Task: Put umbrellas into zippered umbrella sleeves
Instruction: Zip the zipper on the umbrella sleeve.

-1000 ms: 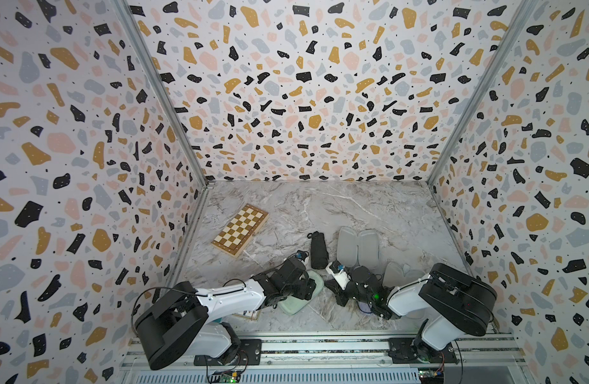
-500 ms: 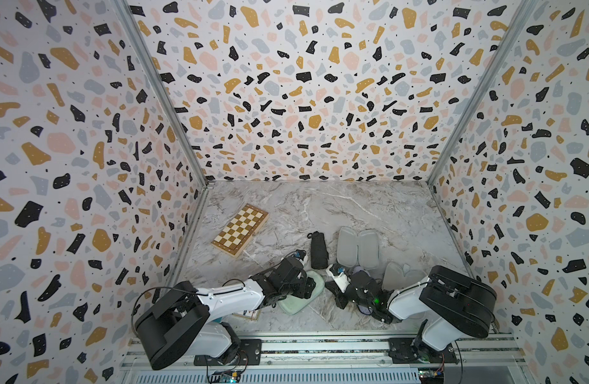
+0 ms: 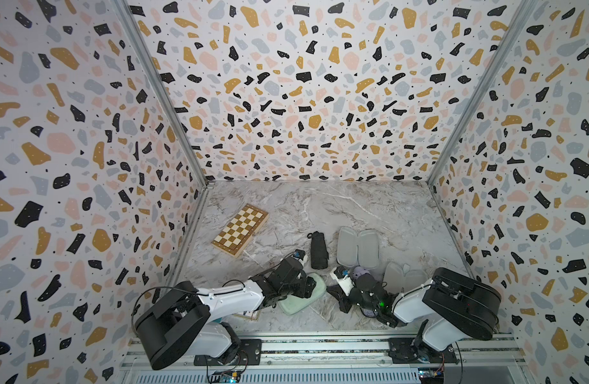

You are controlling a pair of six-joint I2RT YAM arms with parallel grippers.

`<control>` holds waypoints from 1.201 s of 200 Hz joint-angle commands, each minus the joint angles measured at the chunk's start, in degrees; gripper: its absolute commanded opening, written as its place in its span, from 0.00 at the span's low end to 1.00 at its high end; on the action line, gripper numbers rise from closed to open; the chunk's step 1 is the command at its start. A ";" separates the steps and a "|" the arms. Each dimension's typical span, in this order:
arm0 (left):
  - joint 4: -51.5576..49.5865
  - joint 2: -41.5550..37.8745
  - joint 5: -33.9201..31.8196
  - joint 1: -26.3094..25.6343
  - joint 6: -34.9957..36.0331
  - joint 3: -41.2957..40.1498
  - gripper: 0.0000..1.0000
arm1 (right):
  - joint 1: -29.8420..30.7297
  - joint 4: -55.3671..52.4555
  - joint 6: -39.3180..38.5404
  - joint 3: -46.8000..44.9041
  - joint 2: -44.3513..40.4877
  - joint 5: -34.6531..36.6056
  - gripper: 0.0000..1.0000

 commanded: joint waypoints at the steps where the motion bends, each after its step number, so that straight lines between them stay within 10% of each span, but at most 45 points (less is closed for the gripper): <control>1: -2.49 2.40 -1.28 0.43 0.00 -1.74 0.74 | 3.01 -2.34 0.26 -0.47 -1.12 -0.95 0.00; 81: -6.09 -4.29 -2.34 0.45 0.81 -0.55 0.75 | 2.51 -3.25 2.07 -1.66 -3.20 0.86 0.00; 135: -29.78 -14.58 -16.06 0.44 -7.34 6.77 0.89 | 1.69 -4.71 3.33 -1.69 -3.46 4.36 0.00; 240: -42.73 -27.72 -9.49 -2.39 -17.89 3.49 0.92 | 4.00 -7.77 3.33 -3.18 -11.31 6.95 0.00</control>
